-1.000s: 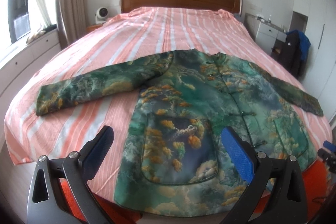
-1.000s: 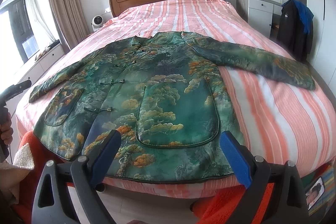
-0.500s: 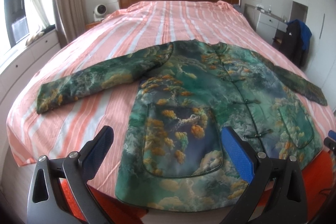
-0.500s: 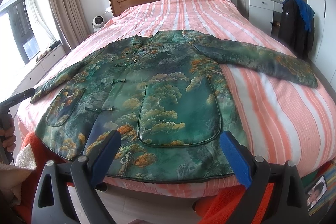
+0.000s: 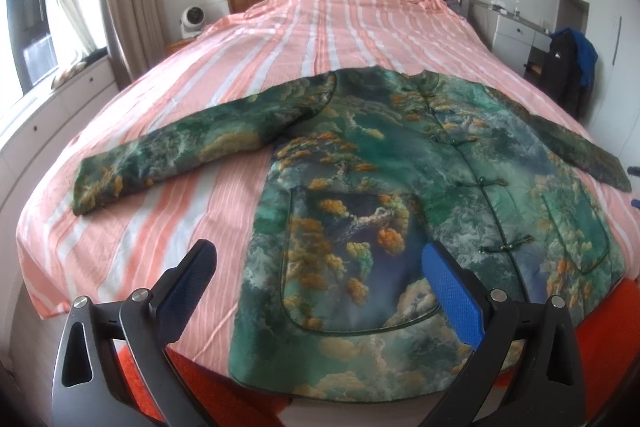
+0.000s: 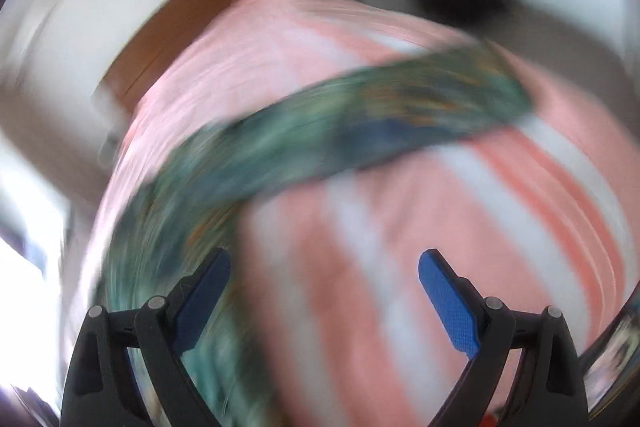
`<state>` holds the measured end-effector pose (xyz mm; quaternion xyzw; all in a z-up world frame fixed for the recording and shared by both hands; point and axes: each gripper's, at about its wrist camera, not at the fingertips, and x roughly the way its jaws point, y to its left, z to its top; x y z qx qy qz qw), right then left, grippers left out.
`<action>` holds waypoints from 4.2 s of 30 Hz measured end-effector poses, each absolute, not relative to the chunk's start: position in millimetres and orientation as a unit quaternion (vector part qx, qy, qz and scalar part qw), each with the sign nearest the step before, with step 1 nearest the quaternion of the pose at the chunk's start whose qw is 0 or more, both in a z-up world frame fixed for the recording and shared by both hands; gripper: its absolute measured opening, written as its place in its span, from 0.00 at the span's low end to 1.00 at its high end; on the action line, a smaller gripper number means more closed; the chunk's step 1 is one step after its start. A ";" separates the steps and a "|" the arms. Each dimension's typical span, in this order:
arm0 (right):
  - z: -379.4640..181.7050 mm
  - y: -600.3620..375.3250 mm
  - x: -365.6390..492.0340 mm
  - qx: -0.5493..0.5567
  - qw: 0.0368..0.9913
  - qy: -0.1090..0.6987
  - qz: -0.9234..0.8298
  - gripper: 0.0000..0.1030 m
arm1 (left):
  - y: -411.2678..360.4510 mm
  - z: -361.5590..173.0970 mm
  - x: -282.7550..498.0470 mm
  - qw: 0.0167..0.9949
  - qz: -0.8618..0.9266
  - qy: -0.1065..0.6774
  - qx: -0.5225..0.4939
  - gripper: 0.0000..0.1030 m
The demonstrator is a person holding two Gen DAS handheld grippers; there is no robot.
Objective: Fold large clothes
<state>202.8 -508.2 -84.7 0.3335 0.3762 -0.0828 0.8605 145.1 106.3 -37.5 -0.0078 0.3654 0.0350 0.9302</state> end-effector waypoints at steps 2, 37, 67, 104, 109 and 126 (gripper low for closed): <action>-109.0 -565.0 219.5 0.424 0.829 0.347 -0.107 0.90 | 108.2 -37.7 144.3 0.929 0.038 0.368 -0.011 0.99; -35.6 -72.7 319.6 0.101 0.906 0.355 0.205 0.83 | 127.6 -41.3 145.2 0.926 0.065 0.370 -0.030 0.99; -63.7 -178.8 93.6 -0.076 0.930 0.341 0.112 0.87 | 90.6 -48.2 162.2 0.916 0.039 0.400 -0.005 0.99; -77.5 -132.9 91.3 -0.092 0.908 0.377 0.158 0.87 | 451.6 -109.6 283.4 0.811 0.262 0.359 -0.380 0.11; -78.1 -138.4 90.7 -0.075 0.912 0.368 0.164 0.87 | 370.0 15.3 322.7 0.905 0.192 0.317 -0.209 0.10; -84.0 -204.0 67.6 -0.003 0.929 0.354 0.113 0.87 | -87.3 -12.4 434.2 0.881 -0.155 0.428 0.130 0.70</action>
